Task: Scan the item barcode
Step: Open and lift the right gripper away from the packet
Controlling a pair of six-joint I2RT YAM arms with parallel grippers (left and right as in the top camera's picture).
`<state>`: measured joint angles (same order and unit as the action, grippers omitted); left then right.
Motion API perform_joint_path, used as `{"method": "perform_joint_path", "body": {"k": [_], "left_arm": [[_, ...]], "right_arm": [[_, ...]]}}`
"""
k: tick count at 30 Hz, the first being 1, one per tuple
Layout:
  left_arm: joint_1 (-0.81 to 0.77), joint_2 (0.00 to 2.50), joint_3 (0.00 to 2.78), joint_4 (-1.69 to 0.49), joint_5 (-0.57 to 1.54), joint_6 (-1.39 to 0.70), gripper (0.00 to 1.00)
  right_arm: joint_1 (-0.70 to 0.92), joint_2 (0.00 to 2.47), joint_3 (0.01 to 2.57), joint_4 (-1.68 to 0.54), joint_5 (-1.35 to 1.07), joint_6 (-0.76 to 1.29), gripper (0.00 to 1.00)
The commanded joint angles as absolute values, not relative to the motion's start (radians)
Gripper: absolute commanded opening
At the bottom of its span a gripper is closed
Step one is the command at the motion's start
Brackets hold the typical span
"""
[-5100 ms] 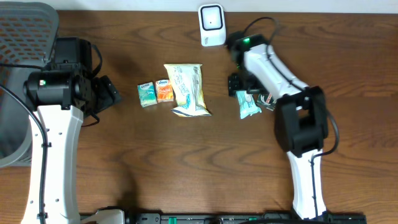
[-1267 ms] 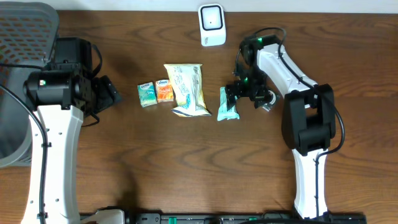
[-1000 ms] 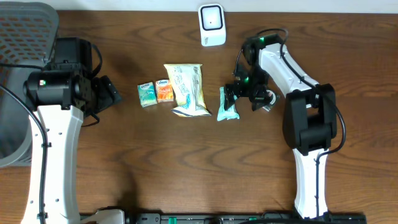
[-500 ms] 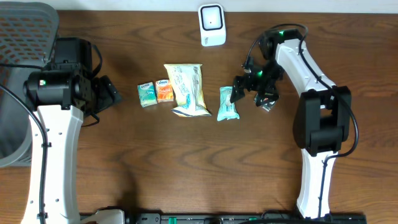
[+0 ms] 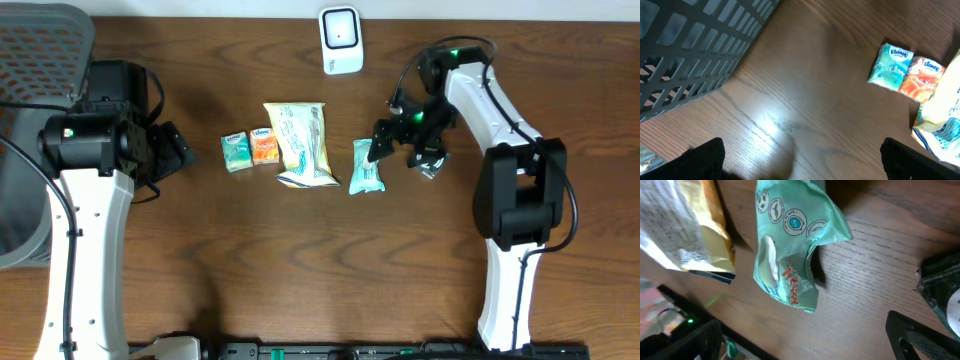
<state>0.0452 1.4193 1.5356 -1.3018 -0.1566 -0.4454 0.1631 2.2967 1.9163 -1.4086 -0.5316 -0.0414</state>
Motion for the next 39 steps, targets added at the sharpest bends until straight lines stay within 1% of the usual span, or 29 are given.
{"method": "perform_joint_path", "body": {"k": [1, 7, 10, 12, 33, 39], "left_arm": [[0.049, 1.424, 1.536, -1.305, -0.166, -0.455, 0.98], [0.049, 1.424, 1.536, -1.305, -0.166, -0.455, 0.98], [0.049, 1.424, 1.536, -1.305, -0.166, -0.455, 0.98], [0.049, 1.424, 1.536, -1.305, -0.166, -0.455, 0.98], [0.049, 1.424, 1.536, -1.305, -0.166, -0.455, 0.98], [0.049, 1.424, 1.536, -1.305, -0.166, -0.455, 0.98]], "right_arm": [[0.140, 2.267, 1.934, -1.406, -0.606, -0.069, 0.99], [0.099, 2.267, 1.934, -1.406, -0.627, -0.077, 0.99], [0.061, 2.267, 1.934, -1.407, -0.754, -0.150, 0.99], [0.053, 2.267, 1.934, -1.411, -0.796, -0.191, 0.99], [0.067, 2.271, 1.911, -1.386, -0.796, -0.192, 0.99], [0.073, 2.271, 1.860, -1.348, -0.831, -0.173, 0.99]]}}
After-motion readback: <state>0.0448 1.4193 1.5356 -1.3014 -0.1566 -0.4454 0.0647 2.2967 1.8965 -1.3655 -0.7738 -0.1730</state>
